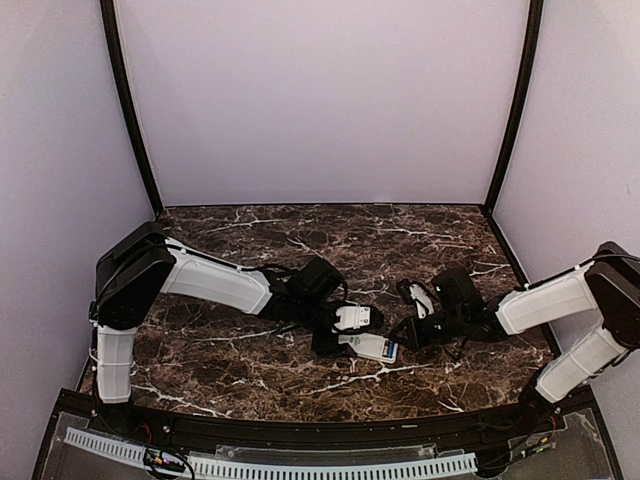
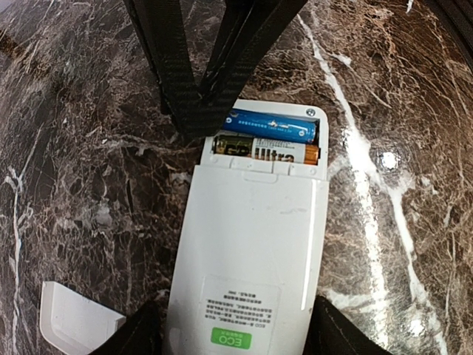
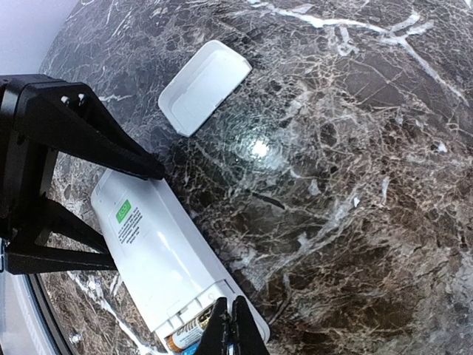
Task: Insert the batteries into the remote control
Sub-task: Load the battery into the battery compartment.
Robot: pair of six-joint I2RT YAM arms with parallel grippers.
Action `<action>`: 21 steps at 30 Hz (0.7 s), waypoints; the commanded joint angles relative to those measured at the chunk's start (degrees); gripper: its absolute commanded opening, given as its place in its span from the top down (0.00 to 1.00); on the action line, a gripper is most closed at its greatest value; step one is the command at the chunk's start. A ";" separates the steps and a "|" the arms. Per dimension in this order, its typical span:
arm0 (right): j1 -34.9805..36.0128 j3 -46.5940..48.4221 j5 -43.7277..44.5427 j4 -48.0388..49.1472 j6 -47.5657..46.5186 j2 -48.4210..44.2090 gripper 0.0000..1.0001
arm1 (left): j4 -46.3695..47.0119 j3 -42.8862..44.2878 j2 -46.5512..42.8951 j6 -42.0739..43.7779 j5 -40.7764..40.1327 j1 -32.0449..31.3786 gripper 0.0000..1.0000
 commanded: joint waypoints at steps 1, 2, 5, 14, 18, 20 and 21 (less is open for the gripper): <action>2.18 -1.91 4.64 -0.48 1.44 -1.50 0.98 | -6.62 -0.83 0.86 1.46 -2.59 0.33 0.32; 2.42 -1.93 5.08 -0.48 1.54 -1.49 0.98 | -6.72 -0.91 0.86 1.54 -2.65 0.34 0.32; 3.57 -2.00 5.88 -0.05 1.60 -0.57 0.98 | -6.98 -1.01 0.86 1.44 -2.88 0.40 0.32; 6.39 -6.47 8.06 5.90 5.01 1.14 0.99 | -7.16 -1.08 0.86 1.34 -3.12 0.38 0.32; 6.90 -6.58 9.51 5.68 4.92 0.17 0.99 | -7.32 -1.11 0.86 1.30 -3.15 0.48 0.32; 6.90 -5.30 10.40 3.44 4.27 -0.37 0.97 | -7.36 -1.11 0.86 1.23 -3.09 0.45 0.32; 6.90 -4.17 10.65 1.85 3.72 -0.89 0.95 | -7.40 -1.17 0.86 1.33 -3.07 0.44 0.32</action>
